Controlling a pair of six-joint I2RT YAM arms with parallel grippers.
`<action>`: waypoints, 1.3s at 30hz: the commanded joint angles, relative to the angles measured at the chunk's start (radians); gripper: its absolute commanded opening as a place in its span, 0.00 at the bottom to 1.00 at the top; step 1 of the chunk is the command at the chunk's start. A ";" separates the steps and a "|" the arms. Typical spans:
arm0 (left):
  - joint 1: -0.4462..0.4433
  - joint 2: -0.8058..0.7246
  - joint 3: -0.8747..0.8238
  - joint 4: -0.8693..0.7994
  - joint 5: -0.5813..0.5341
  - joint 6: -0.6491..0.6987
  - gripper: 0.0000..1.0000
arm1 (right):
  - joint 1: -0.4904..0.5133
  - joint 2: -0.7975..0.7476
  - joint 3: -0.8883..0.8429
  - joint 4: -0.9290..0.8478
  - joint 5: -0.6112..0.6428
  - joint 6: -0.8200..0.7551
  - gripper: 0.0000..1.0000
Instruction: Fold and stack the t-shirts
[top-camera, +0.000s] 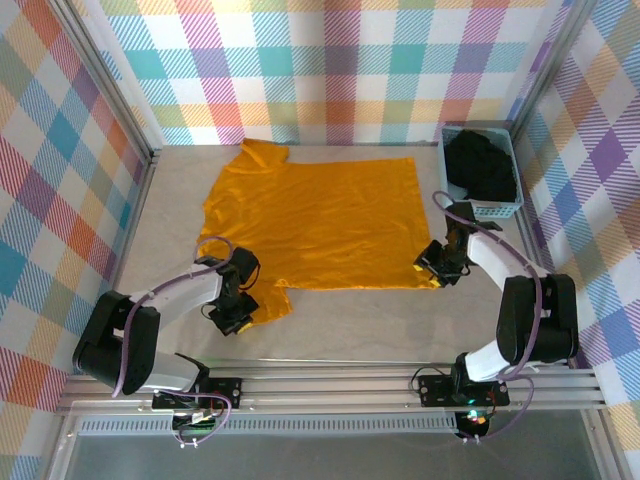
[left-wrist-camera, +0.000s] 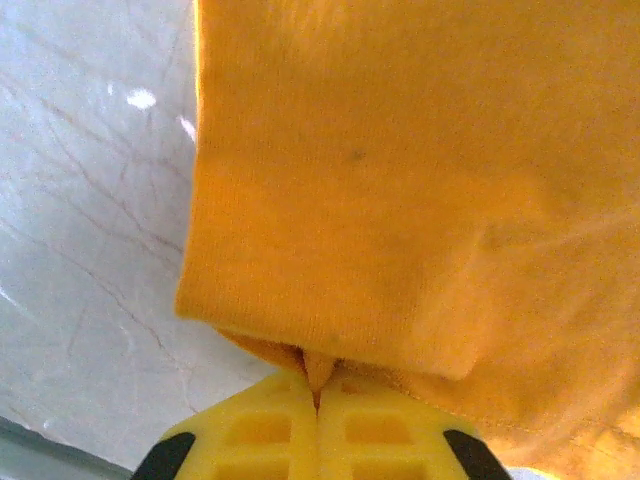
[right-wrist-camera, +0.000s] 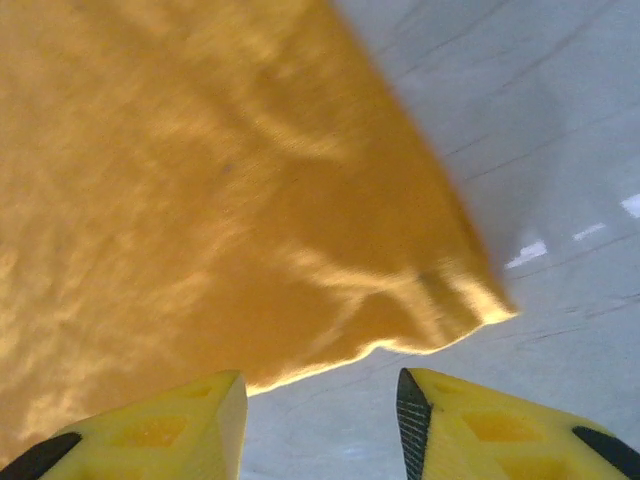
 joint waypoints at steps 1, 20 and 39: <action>0.001 -0.030 0.035 -0.059 -0.064 0.040 0.00 | -0.015 0.014 0.001 0.027 0.031 0.083 0.43; 0.031 -0.077 0.034 -0.129 -0.018 0.105 0.00 | -0.063 0.072 -0.062 0.017 0.021 0.164 0.36; 0.034 -0.242 -0.011 -0.288 -0.013 0.118 0.00 | -0.023 0.011 -0.020 -0.101 0.087 0.069 0.00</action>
